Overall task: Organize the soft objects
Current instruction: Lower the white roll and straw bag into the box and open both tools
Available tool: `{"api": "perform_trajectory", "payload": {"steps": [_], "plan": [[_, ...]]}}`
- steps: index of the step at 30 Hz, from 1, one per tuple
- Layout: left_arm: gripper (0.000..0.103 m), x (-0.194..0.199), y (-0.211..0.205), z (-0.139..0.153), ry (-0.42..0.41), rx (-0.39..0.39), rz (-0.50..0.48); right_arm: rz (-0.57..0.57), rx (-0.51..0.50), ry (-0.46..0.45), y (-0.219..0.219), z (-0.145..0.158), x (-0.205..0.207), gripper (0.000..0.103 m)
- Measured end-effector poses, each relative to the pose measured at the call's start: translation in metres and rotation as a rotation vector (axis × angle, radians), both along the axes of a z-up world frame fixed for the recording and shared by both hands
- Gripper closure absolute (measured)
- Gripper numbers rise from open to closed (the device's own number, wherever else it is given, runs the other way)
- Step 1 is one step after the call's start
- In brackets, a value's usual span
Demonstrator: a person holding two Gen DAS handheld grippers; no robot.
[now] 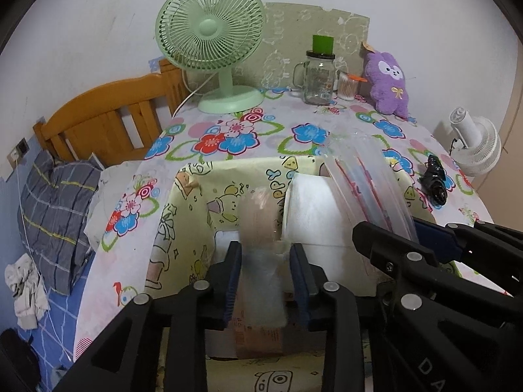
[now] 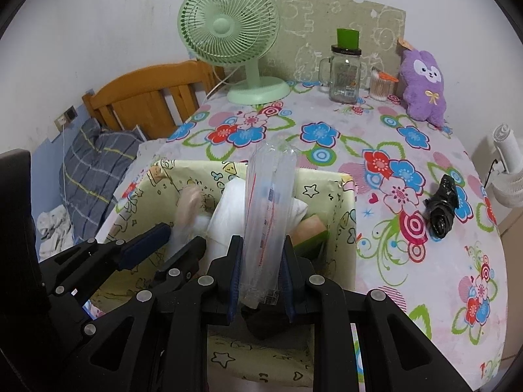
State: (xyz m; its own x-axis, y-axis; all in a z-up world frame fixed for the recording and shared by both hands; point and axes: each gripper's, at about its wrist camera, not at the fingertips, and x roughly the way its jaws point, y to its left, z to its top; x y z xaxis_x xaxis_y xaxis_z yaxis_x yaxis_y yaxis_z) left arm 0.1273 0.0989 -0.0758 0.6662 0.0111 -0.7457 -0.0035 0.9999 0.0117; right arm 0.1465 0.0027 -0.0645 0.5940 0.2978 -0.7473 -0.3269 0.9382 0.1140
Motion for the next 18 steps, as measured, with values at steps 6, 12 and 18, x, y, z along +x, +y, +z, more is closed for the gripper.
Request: {"api": "perform_trajectory", "payload": {"steps": [6,12,18], "plan": [[0.048,-0.002,0.002,-0.003,0.012,0.004,0.011,0.014,0.0,0.013,0.003,-0.006,0.002,0.078],[0.038,-0.005,0.004,-0.004,0.022,0.0,0.021,0.039,0.006,0.014,0.005,-0.007,0.001,0.078],[0.031,-0.011,0.004,0.0,0.01,-0.008,0.033,0.072,0.002,-0.001,0.008,-0.003,-0.002,0.068]]}}
